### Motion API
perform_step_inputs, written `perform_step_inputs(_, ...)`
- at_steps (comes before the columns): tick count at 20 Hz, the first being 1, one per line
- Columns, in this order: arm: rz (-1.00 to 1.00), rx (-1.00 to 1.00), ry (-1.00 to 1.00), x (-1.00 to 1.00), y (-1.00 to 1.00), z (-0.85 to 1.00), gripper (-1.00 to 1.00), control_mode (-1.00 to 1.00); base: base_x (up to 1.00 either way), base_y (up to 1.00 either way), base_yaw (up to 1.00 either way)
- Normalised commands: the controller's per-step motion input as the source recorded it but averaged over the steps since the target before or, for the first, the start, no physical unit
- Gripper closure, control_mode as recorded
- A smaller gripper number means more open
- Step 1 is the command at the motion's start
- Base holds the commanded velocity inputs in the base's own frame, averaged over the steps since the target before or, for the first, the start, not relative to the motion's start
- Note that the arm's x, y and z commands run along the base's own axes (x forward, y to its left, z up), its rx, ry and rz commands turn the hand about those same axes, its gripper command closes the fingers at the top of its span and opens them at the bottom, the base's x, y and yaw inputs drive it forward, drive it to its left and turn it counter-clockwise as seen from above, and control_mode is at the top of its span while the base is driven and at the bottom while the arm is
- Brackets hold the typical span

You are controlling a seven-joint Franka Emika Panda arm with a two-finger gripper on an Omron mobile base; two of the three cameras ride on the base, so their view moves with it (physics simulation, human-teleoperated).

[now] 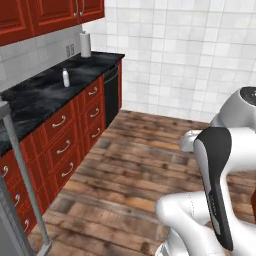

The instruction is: Take the bottled waters from the counter and place them in the freezer to freeze. Close the freezer door after placing the bottles.

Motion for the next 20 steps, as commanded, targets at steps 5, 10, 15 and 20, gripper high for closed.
perform_step_inputs(5,0.00,0.00,0.00,0.00,0.00,0.00,-1.00,1.00,1.00,-0.38,0.01)
perform_step_inputs(10,0.00,0.00,0.00,0.00,0.00,0.00,-1.00,1.00,0.97,-0.46,0.09)
perform_step_inputs(15,0.00,0.00,0.00,0.00,0.00,0.00,-1.00,1.00,0.29,-0.25,0.01)
perform_step_inputs(20,0.00,0.00,0.00,0.00,0.00,0.00,-1.00,1.00,0.30,-0.16,0.03)
